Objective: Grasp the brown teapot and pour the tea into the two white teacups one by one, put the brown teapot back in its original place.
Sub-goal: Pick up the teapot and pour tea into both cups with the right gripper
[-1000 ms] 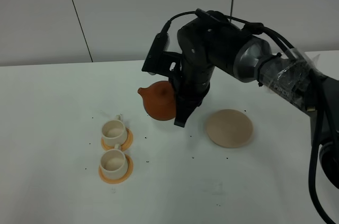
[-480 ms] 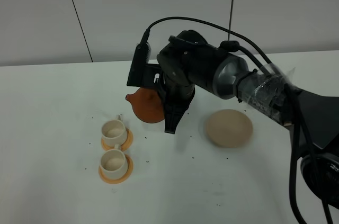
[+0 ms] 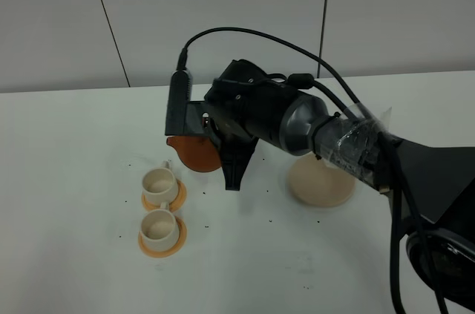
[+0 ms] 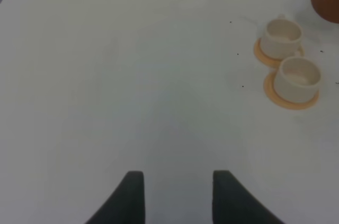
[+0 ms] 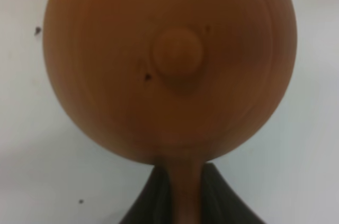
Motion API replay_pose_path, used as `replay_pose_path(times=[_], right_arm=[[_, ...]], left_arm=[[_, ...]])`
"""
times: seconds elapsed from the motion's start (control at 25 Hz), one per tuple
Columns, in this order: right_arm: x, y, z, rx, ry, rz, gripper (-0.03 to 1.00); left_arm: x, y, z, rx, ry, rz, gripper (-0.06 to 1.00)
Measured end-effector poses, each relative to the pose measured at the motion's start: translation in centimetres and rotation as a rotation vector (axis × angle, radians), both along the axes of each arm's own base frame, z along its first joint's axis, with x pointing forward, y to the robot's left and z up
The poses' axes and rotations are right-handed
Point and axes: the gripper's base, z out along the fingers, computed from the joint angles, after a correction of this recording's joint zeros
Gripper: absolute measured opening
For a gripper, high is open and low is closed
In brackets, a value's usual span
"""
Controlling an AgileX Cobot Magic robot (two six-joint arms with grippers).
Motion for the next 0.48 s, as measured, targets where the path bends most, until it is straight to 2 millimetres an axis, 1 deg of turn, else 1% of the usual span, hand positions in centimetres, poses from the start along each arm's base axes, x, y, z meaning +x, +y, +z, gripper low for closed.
replay_pose_path(times=[0.28, 0.48], right_arm=[[-0.7, 1.2, -1.3, -0.061, -0.029, 0.05, 0.09], [-0.8, 1.4, -1.3, -0.108, -0.064, 0.07, 0.09]], left_arm=[[0.0, 0.0, 0.0, 0.0, 0.0, 0.0, 0.37], [0.0, 0.0, 0.0, 0.0, 0.0, 0.0, 0.37]])
